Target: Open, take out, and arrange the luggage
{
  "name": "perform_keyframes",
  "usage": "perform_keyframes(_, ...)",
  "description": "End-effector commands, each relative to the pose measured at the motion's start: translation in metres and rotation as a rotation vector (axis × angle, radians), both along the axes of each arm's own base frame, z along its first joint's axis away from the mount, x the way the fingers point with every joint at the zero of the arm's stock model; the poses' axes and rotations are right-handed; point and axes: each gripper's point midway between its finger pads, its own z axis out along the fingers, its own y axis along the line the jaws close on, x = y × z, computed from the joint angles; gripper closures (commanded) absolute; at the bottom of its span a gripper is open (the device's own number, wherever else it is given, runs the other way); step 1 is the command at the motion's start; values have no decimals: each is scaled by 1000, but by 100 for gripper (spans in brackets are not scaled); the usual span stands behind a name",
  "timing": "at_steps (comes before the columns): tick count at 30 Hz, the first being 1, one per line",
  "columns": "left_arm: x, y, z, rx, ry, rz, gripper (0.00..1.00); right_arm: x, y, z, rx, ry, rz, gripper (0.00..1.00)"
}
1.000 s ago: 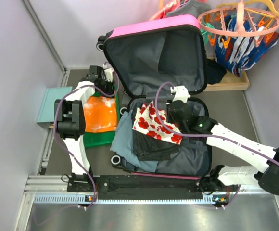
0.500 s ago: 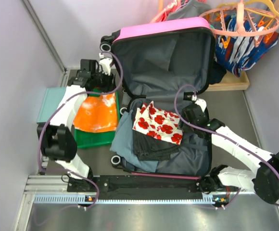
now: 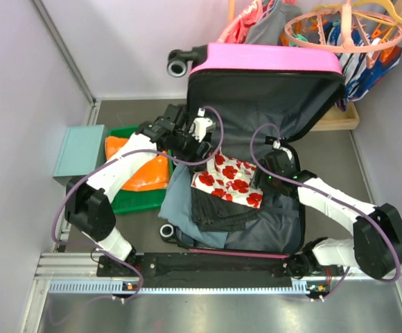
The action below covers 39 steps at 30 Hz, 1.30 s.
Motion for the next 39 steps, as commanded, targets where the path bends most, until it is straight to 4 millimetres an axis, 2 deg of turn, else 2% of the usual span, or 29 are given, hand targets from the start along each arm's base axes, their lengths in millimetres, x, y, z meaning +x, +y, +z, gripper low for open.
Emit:
perform_keyframes(1, 21, 0, 31, -58, -118, 63, 19, 21, 4, 14, 14, -63, -14, 39)
perform_keyframes(2, 20, -2, 35, -71, -121, 54, 19, 21, 4, 14, 7, -54, -10, 39)
perform_keyframes(4, 14, -6, 29, -70, -79, 30, 20, 21, 7, 12, 5, -37, 4, 39)
perform_keyframes(9, -4, -6, -16, 41, 28, -3, 20, 14, 6, -1, -2, 2, 13, 37)
perform_keyframes(15, -12, -18, -35, 69, 96, -47, 22, 14, 20, -11, 48, 29, 57, 38)
perform_keyframes(19, -15, -10, -51, 139, 117, -59, 26, 15, 28, -12, 73, 33, 80, 44)
perform_keyframes(20, -15, -7, -53, 152, 114, -60, 29, 15, 29, -12, 77, 32, 85, 47)
perform_keyframes(21, -14, -7, -52, 154, 109, -57, 40, 16, 29, -11, 82, 28, 88, 50)
perform_keyframes(22, -13, -7, -51, 157, 102, -57, 45, 16, 30, -11, 84, 27, 89, 57)
perform_keyframes(24, -10, -7, -44, 148, 80, -53, 55, 17, 31, -10, 91, 22, 93, 65)
perform_keyframes(25, -10, -7, -41, 145, 71, -54, 65, 18, 33, -9, 94, 17, 99, 73)
perform_keyframes(27, -9, -7, -32, 136, 50, -58, 71, 18, 35, -7, 105, 14, 111, 78)
perform_keyframes(28, -10, -7, -29, 137, 48, -60, 81, 19, 36, -6, 108, 9, 113, 85)
perform_keyframes(31, -18, 0, -26, 159, 77, -71, 100, 21, 36, 0, 98, -5, 123, 92)
perform_keyframes(35, -31, 4, -19, 148, 90, -87, 100, 28, 33, 10, 67, -27, 128, 87)
perform_keyframes(39, -38, 14, -18, 169, 79, -80, 100, 27, 33, 9, 58, -20, 144, 67)
